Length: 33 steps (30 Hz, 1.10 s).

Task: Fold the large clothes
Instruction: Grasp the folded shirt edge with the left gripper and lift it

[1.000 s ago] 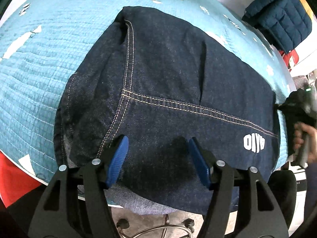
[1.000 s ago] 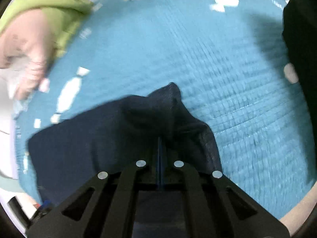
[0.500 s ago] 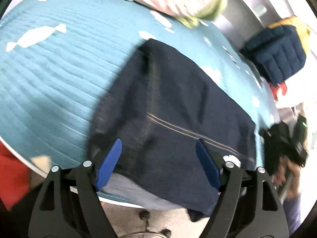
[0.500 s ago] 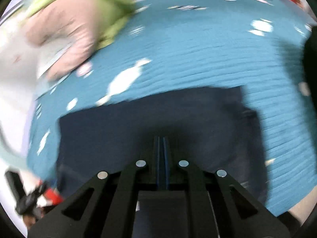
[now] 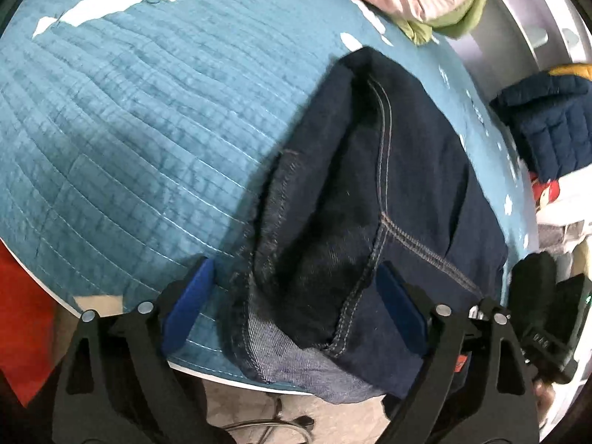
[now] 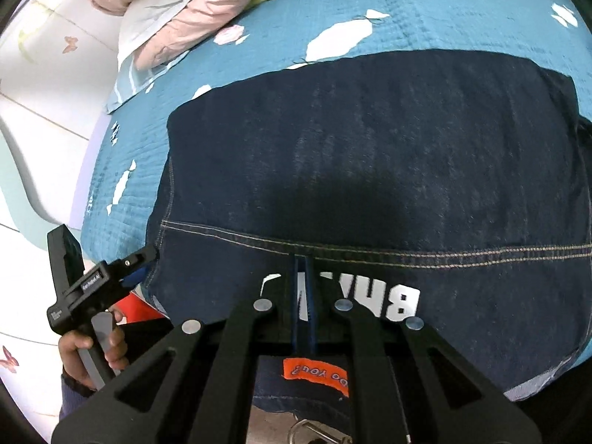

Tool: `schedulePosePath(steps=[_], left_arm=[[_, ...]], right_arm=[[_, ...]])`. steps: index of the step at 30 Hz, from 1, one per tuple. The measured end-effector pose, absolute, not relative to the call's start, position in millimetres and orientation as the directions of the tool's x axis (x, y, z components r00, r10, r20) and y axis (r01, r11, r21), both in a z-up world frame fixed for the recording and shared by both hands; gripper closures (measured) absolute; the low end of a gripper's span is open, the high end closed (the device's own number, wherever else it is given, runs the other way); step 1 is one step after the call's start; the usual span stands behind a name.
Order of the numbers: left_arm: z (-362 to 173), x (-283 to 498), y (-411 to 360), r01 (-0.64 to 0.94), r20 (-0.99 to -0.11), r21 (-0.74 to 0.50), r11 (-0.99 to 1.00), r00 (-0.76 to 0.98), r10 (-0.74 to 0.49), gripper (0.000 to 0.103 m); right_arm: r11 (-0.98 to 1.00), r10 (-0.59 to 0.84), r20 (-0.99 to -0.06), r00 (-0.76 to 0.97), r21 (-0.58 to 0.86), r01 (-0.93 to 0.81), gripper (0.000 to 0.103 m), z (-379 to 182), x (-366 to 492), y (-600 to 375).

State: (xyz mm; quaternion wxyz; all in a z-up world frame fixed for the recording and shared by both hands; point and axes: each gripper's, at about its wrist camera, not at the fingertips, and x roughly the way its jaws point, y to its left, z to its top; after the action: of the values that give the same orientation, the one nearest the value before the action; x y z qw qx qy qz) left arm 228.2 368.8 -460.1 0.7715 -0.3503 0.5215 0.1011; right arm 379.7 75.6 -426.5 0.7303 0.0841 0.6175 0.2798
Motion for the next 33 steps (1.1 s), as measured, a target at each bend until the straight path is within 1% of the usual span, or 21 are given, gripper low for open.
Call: schedulePosePath(steps=[1,7,11,13,15,17,22,24,27,29,31,33], left_arm=[[-460.1,228.9,366.5,-0.516,-0.878,-0.431,0.740,0.428,-0.212,0.014],[-459.8,220.7,353.5,-0.491,-0.846,-0.510,0.706,0.434,-0.309,0.015],[-463.0,217.4,339.5,-0.485,-0.837,-0.530,0.695,0.429,-0.339,0.016],[-460.7,220.9,333.3,-0.472,-0.856,-0.492,0.732,0.416,-0.307,0.024],[-459.6,220.0,333.4,-0.474,-0.856,-0.486,0.734,0.428,-0.291,0.042],[-462.6,216.8,339.8,-0.496,-0.853,-0.496,0.713,0.433,-0.292,0.052],[-459.2,215.2,341.3,-0.500,-0.853,-0.491,0.713,0.442,-0.278,0.067],[-455.7,214.0,343.9,-0.494,-0.844,-0.503,0.709,0.458,-0.279,0.080],[-438.9,210.8,344.9,-0.457,-0.824,-0.507,0.731,0.506,-0.255,0.085],[-425.4,207.4,341.7,-0.443,-0.801,-0.530,0.723,0.543,-0.254,0.086],[-409.0,204.9,337.4,-0.425,-0.780,-0.544,0.723,0.575,-0.249,0.086],[-392.6,204.4,330.9,-0.396,-0.761,-0.551,0.734,0.599,-0.248,0.087]], right_arm=[[0.829,0.514,-0.854,0.078,0.471,-0.302,0.097,-426.6,381.5,76.0],[0.824,0.522,-0.850,0.069,0.482,-0.299,0.094,-424.9,375.0,70.9],[0.820,0.526,-0.849,0.059,0.487,-0.301,0.092,-426.8,373.3,71.2],[0.818,0.528,-0.847,0.054,0.491,-0.300,0.092,-427.3,372.7,70.8],[0.818,0.529,-0.847,0.054,0.492,-0.298,0.091,-427.2,372.1,69.2],[0.815,0.532,-0.845,0.053,0.493,-0.304,0.090,-426.9,370.9,68.2],[0.814,0.538,-0.841,0.057,0.501,-0.295,0.090,-429.1,367.9,65.5],[0.814,0.536,-0.842,0.057,0.497,-0.302,0.089,-428.9,366.3,65.6],[0.810,0.538,-0.841,0.058,0.496,-0.313,0.087,-427.4,364.3,65.2],[0.804,0.544,-0.837,0.060,0.499,-0.322,0.080,-426.7,361.7,64.8],[0.798,0.548,-0.833,0.074,0.495,-0.344,0.075,-423.3,356.8,65.4],[0.796,0.555,-0.826,0.100,0.491,-0.354,0.074,-420.5,353.0,64.9]])
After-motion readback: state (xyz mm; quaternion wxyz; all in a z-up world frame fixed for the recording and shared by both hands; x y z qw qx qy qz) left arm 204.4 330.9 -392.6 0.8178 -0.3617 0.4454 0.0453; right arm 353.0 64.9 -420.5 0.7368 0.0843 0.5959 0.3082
